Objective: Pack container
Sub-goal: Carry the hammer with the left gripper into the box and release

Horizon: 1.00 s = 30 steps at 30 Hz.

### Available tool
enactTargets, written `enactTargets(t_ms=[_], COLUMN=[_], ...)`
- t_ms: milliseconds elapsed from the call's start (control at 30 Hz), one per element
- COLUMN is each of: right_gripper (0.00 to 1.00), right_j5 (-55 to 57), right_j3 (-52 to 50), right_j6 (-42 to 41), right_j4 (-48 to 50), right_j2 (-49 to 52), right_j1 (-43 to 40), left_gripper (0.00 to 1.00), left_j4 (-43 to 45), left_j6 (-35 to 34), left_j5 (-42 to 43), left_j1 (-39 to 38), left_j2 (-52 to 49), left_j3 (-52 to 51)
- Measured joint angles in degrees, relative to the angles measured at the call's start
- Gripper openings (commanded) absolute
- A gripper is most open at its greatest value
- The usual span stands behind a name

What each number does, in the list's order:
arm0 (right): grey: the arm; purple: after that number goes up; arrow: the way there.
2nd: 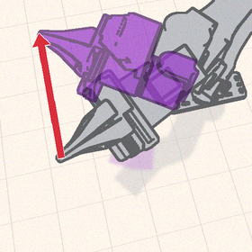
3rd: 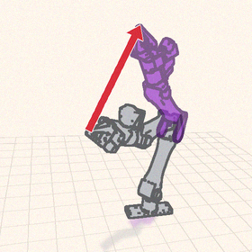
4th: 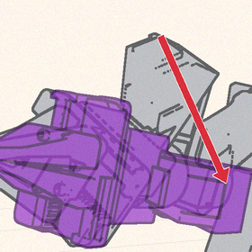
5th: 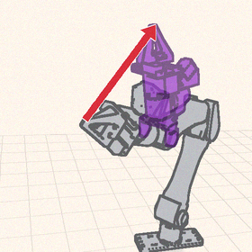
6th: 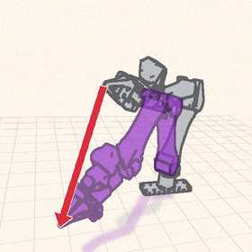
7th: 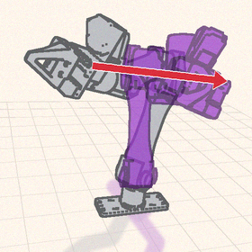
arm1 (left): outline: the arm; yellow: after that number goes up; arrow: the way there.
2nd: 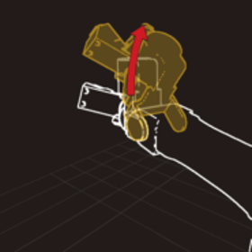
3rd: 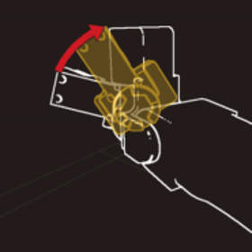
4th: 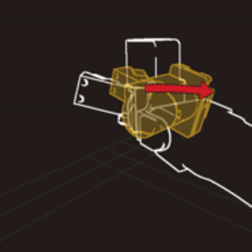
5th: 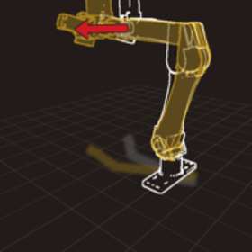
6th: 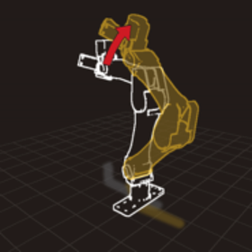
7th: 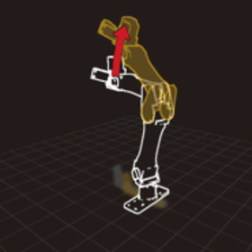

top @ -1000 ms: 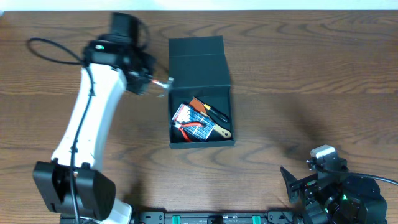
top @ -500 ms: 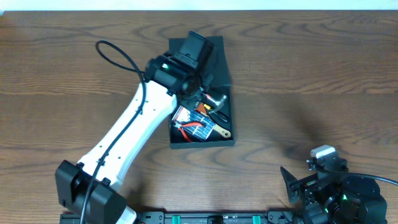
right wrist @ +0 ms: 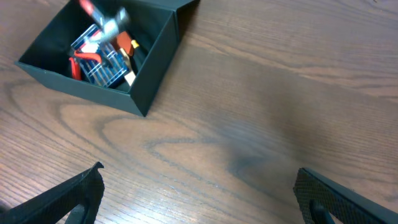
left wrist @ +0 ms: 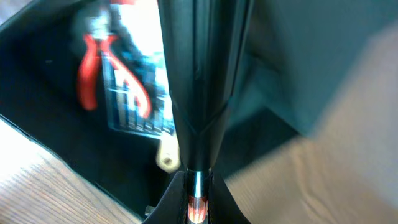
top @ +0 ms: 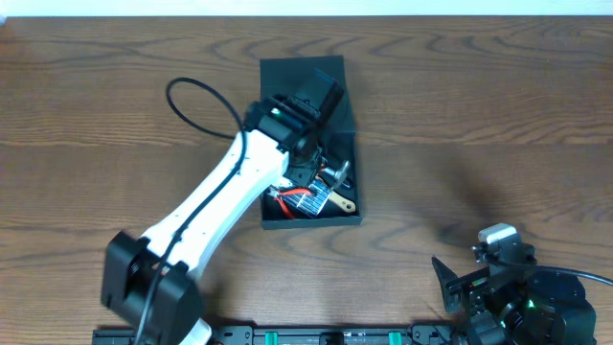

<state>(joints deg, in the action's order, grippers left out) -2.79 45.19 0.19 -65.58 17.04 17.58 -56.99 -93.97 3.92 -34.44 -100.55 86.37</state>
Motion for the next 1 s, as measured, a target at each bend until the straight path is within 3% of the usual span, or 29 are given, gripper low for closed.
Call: enactTargets(t_ms=[700,767,867,900,1000], right_gripper=[0.99,0.99,0.99,0.99,0.99], right_j5=[0.00,0.00,0.00,0.00,0.00], right_j3=[0.00,0.00,0.00,0.00,0.00], right_j6=[0.00,0.00,0.00,0.00,0.00], right_j4=[0.00,0.00,0.00,0.00,0.00], right_j2=[-0.02,0.00,0.00,-0.02,-0.02], right_j1=[0.00,0.00,0.00,0.00,0.00], left_gripper=[0.06,0.17,0.50,0.56,0.63], left_j4=[6.05,6.16,6.36,6.47,6.86], left_j6=[-3.32,-3.26,-3.19,-3.34,-3.61], left_j5=[6.16,6.32,7.21,7.43,7.85], left_j1=[0.11,0.11,0.09,0.04,0.04], left_j2=[-13.31,-13.99,-14.12,-14.10,-14.10], left_j3=[-1.70,-1.70,-1.70,-1.70,-1.70])
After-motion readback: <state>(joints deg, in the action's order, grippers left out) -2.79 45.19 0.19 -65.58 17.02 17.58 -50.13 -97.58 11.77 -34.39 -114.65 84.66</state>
